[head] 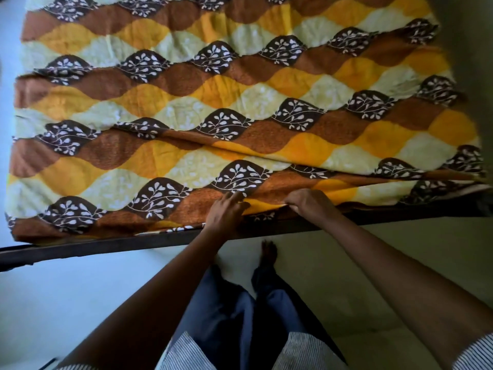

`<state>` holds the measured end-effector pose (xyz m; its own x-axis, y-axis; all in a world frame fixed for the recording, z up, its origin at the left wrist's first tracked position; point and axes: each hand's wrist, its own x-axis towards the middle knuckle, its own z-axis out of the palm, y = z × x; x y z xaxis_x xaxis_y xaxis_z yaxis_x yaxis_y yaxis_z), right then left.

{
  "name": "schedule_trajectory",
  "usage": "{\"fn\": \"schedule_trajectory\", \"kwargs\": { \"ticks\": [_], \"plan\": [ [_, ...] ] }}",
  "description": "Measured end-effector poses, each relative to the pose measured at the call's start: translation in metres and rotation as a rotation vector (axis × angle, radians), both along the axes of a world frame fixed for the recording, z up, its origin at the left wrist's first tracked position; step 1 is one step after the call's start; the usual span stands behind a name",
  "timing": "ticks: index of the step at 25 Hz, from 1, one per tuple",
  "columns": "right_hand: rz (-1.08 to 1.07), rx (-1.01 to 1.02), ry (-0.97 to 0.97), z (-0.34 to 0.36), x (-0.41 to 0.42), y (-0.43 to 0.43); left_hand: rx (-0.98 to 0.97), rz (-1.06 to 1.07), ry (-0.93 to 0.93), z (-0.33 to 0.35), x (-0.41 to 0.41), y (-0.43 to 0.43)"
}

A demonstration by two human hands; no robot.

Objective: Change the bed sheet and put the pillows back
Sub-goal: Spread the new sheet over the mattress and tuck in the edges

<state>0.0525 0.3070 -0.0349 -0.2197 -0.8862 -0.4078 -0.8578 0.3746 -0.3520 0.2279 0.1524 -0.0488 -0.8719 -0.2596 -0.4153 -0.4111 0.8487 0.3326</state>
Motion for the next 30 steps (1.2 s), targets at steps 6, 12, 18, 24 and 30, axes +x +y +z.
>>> {"fn": "schedule_trajectory", "kwargs": {
  "ticks": [6,12,18,24,30],
  "plan": [
    [0.007,0.150,-0.209,0.002,-0.017,0.014,0.123,-0.005,-0.003,0.000,0.005,0.009],
    [0.020,0.449,-0.360,-0.009,-0.026,0.003,0.731,0.619,-0.384,-0.041,-0.002,-0.009],
    [0.062,0.511,-0.304,-0.030,-0.021,0.013,0.666,0.348,-0.382,-0.020,-0.010,0.001],
    [-0.605,-0.286,-0.376,0.000,0.013,0.052,0.596,0.415,-0.003,0.029,0.019,0.021],
    [-0.840,-0.281,-0.380,0.036,0.005,0.074,0.510,0.327,0.086,0.031,-0.033,0.069]
  ]
}}
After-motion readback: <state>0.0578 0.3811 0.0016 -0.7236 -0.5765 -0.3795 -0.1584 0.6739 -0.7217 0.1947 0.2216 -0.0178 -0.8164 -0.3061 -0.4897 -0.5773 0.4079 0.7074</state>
